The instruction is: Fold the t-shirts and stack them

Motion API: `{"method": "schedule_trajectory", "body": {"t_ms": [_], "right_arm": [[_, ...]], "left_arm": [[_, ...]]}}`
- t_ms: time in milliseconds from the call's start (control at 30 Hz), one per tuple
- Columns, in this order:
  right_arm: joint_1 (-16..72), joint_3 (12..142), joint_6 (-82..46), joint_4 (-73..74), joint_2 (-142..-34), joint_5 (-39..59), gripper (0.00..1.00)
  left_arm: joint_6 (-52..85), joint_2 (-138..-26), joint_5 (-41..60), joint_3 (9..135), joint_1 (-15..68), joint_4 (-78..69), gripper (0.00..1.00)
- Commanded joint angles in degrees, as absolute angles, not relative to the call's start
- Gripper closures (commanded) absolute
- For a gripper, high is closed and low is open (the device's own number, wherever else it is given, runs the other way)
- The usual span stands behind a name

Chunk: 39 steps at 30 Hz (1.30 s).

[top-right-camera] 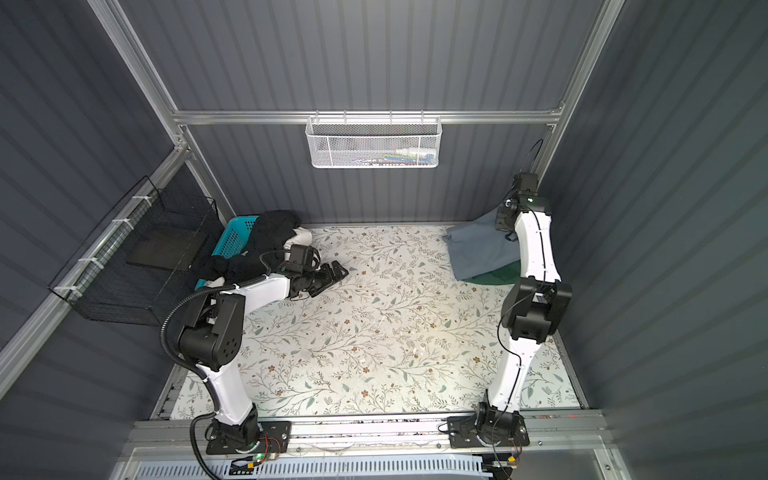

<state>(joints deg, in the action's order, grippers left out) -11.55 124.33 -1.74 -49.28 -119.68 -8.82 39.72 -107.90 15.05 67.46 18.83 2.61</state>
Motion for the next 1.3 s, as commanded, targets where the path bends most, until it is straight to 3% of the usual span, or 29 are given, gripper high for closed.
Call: {"method": "schedule_trajectory", "body": {"t_ms": [0,200,300,333,367,433,467,533,700,900,1267], "right_arm": [[-13.19,122.53,-3.73,-44.68,-120.32,-11.51,1.00],[-14.83,121.29,-4.68,-43.77,-122.29,-10.78,0.99],[-15.38,121.11,-4.92,-43.71,-123.94,-11.07,0.92],[-15.70,121.24,-5.00,-43.52,-124.60,-11.46,0.80],[-15.87,121.53,-4.88,-43.51,-125.24,-11.84,0.58],[-16.11,123.19,-4.73,-44.68,-126.60,-11.68,0.32],[-16.12,124.26,-4.83,-45.83,-127.12,-11.35,0.20],[-16.04,124.86,-5.17,-47.06,-127.06,-9.55,0.09],[-15.11,115.68,-6.45,-41.31,-120.31,-6.49,0.01],[-12.03,102.05,-9.93,-34.74,-109.61,-6.02,0.01],[-0.01,67.34,-18.83,-9.20,-83.36,-9.52,0.01]], "left_arm": [[39.90,-108.55,14.72,68.89,19.34,4.36,0.00],[40.03,-109.12,14.78,69.43,19.55,4.38,0.00],[40.06,-109.55,14.85,70.11,19.90,4.55,0.00],[40.08,-109.77,14.88,70.44,20.08,4.65,0.00],[40.07,-109.98,14.93,70.66,20.20,4.78,0.00],[39.86,-110.21,15.03,71.06,20.35,5.08,0.00],[39.88,-110.31,15.07,71.31,20.39,5.26,0.00],[39.82,-110.30,15.06,71.37,20.50,5.32,0.00],[39.53,-109.83,14.64,71.50,20.65,5.27,0.00],[38.14,-107.47,12.65,71.04,20.78,5.26,0.00],[29.60,-89.94,0.93,65.86,22.85,6.50,0.00]]}}
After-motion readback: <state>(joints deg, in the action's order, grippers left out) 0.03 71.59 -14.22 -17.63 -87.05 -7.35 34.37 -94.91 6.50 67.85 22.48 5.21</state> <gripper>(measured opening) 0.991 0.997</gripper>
